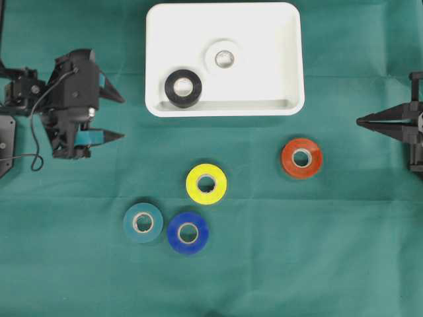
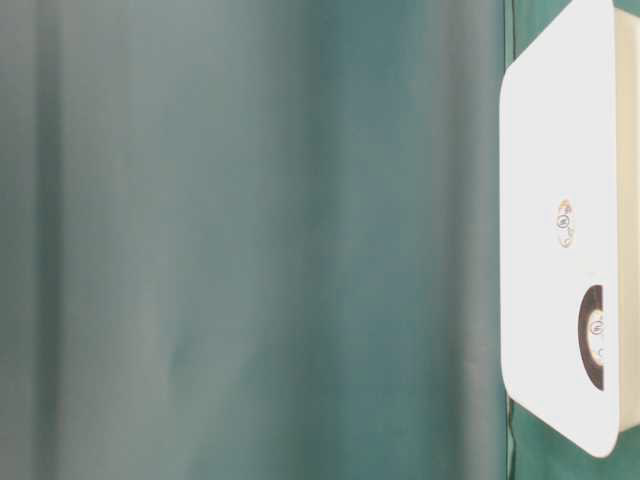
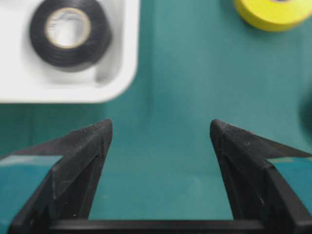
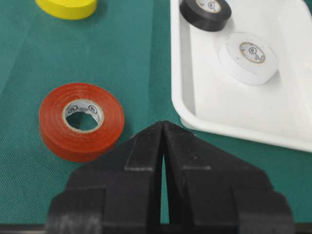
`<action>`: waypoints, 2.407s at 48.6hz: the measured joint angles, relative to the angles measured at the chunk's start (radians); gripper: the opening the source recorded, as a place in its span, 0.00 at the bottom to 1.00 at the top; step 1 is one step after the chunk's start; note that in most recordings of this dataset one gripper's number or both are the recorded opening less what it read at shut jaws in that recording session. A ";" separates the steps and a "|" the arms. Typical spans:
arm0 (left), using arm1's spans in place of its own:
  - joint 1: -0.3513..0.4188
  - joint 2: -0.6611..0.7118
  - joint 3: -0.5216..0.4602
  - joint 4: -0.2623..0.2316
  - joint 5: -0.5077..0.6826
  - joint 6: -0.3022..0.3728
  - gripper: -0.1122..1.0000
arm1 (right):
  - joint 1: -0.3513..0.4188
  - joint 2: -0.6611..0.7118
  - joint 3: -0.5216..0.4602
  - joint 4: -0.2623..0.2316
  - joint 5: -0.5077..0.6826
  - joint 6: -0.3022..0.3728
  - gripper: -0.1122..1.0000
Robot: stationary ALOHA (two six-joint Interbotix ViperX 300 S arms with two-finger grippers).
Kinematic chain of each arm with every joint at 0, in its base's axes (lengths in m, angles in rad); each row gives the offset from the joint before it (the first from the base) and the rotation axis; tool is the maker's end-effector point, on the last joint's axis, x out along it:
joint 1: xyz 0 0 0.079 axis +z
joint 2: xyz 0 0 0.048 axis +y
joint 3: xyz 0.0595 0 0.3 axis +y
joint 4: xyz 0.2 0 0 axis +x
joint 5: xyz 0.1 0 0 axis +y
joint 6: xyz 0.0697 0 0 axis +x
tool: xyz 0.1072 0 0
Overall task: Put the tape into the white case with the left arm.
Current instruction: 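Release the white tape and withdraw the left gripper to the left, then move the left gripper to the teal tape roll and grasp its rim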
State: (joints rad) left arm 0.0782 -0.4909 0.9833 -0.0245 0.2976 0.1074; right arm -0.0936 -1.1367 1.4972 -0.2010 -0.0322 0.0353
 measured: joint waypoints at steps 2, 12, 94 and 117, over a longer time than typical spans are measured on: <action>-0.014 -0.012 0.009 0.000 0.000 0.000 0.82 | 0.000 0.000 0.000 0.000 0.000 0.002 0.02; -0.080 -0.094 0.064 0.000 0.002 0.003 0.82 | 0.000 0.002 0.000 0.000 0.000 0.002 0.02; -0.288 0.143 -0.043 0.000 0.006 0.006 0.82 | 0.000 -0.002 0.000 0.000 0.000 0.002 0.02; -0.357 0.351 -0.202 0.000 0.005 0.008 0.81 | 0.000 -0.002 0.003 0.000 0.000 0.002 0.02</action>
State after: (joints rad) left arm -0.2792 -0.1396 0.7808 -0.0245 0.3022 0.1150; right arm -0.0936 -1.1382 1.5002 -0.2010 -0.0322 0.0368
